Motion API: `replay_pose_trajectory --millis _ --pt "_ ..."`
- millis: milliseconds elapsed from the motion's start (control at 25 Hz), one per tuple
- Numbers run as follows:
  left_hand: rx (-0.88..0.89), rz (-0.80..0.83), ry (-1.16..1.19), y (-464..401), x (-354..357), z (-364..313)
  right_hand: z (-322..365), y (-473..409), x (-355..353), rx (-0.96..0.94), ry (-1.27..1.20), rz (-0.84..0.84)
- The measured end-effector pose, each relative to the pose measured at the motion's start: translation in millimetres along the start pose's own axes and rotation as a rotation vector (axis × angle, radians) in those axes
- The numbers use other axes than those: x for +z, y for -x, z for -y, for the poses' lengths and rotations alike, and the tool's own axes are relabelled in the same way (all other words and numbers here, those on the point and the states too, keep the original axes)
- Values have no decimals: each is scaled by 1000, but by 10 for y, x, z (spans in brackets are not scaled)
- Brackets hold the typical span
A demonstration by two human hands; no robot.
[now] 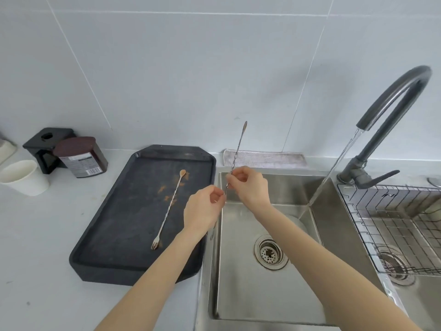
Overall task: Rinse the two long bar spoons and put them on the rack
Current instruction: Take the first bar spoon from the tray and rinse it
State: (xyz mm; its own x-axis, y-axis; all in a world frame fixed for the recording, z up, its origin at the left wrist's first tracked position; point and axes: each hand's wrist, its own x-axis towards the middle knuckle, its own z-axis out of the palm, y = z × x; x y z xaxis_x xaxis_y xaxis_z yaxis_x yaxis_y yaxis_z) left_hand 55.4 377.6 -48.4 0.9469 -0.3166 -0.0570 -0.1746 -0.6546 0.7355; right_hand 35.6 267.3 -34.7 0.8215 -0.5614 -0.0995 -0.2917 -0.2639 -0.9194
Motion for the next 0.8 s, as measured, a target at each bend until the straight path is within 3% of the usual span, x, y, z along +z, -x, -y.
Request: replay_pose_trajectory --millis 400,800 --pt "55 119 58 143 729 -507 -311 2 -982 23 -35 -67" --pt "-27 208 81 82 1643 -889 -741 -293 -1794 30 -62 -31"
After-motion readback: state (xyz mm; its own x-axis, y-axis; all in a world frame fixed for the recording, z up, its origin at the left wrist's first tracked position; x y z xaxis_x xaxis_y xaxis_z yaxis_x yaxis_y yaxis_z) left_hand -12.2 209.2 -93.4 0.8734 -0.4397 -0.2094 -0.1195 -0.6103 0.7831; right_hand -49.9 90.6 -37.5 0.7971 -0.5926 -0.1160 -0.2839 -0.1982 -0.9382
